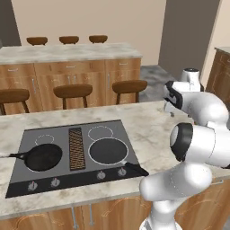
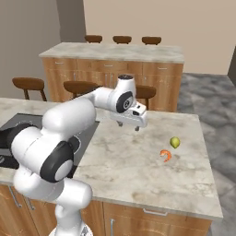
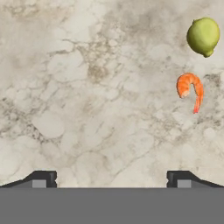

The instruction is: Place both pans onto different burners. Then place the lemon and the shrimp on different pans.

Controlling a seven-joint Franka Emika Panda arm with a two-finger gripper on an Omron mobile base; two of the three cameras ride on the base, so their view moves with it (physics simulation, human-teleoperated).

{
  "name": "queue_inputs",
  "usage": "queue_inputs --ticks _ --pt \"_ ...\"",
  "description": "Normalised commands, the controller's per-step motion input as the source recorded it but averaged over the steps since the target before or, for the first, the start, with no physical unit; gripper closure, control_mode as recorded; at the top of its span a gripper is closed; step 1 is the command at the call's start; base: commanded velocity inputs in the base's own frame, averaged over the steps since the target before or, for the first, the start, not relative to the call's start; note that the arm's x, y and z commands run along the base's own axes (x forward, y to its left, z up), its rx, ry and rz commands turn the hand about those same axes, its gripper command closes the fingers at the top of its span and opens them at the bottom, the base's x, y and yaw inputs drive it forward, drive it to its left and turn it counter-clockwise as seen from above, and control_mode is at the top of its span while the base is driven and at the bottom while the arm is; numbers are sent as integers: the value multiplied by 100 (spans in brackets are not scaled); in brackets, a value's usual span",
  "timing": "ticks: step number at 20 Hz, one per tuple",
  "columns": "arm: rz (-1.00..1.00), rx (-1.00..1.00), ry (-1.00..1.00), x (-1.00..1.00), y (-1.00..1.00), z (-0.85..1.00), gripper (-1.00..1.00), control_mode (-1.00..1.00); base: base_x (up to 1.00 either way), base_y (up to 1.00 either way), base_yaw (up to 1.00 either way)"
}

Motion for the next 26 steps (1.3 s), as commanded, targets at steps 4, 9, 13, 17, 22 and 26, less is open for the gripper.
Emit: queue_inputs --ticks 4,9,13,17,22,26 --pt "-10 2 7 0 -53 0 -100 -100 0 0 0" --pt "-6 5 14 -5 -42 0 -100 -100 0 0 0" --pt "-14 7 8 0 -43 -1 -100 -100 0 0 0" --pt "-12 4 3 0 -48 -20 -100 -100 0 0 0" --pt "-8 0 0 0 -49 -39 -100 -100 0 0 0" --pt "-3 0 0 3 -34 -37 -100 -100 0 0 0"
